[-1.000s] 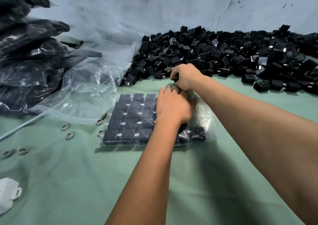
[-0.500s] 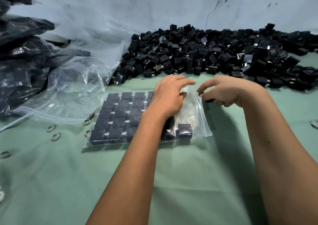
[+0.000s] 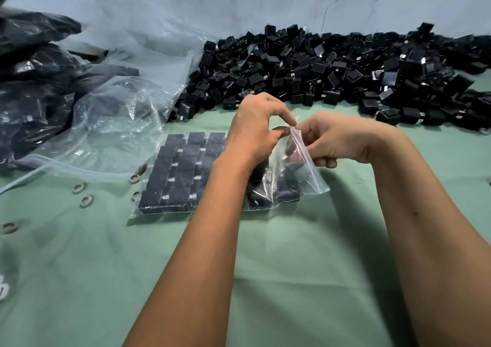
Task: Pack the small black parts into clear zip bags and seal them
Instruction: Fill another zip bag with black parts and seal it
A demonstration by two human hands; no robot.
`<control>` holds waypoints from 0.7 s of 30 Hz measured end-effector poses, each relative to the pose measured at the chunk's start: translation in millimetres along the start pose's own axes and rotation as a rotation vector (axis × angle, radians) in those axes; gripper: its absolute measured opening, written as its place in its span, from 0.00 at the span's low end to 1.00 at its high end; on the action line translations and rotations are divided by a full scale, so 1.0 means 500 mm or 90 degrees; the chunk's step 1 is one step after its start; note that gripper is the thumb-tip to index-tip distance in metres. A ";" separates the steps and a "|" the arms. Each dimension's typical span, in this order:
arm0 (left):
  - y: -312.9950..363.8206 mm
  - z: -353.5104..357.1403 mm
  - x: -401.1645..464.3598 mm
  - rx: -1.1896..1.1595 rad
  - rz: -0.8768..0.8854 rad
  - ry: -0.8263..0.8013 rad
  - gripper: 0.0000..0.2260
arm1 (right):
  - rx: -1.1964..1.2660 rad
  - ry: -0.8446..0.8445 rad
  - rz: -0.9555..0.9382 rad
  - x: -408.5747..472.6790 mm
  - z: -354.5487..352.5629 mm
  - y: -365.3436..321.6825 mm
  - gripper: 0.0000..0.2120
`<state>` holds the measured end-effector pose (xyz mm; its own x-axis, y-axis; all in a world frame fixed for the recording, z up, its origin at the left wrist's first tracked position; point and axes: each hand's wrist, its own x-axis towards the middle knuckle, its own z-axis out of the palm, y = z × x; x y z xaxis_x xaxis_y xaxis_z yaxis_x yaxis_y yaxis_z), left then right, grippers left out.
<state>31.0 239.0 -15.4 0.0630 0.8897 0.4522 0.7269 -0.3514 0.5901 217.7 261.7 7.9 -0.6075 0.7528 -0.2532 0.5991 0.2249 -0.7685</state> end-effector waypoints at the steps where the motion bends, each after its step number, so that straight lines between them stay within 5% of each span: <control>1: 0.000 -0.002 0.001 -0.007 -0.002 0.001 0.09 | -0.003 -0.004 -0.006 0.001 0.001 0.000 0.07; 9: -0.003 0.001 0.002 -0.052 -0.029 -0.001 0.09 | -0.020 -0.112 0.026 0.001 0.006 0.010 0.05; 21: 0.009 0.007 0.003 -0.075 -0.035 0.012 0.08 | -0.033 -0.050 0.018 0.010 0.020 0.006 0.12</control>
<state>36.9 239.9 -14.4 0.0119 0.9034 0.4286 0.6435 -0.3350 0.6883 211.1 260.0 -1.6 -0.6276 0.7093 -0.3209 0.6415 0.2376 -0.7294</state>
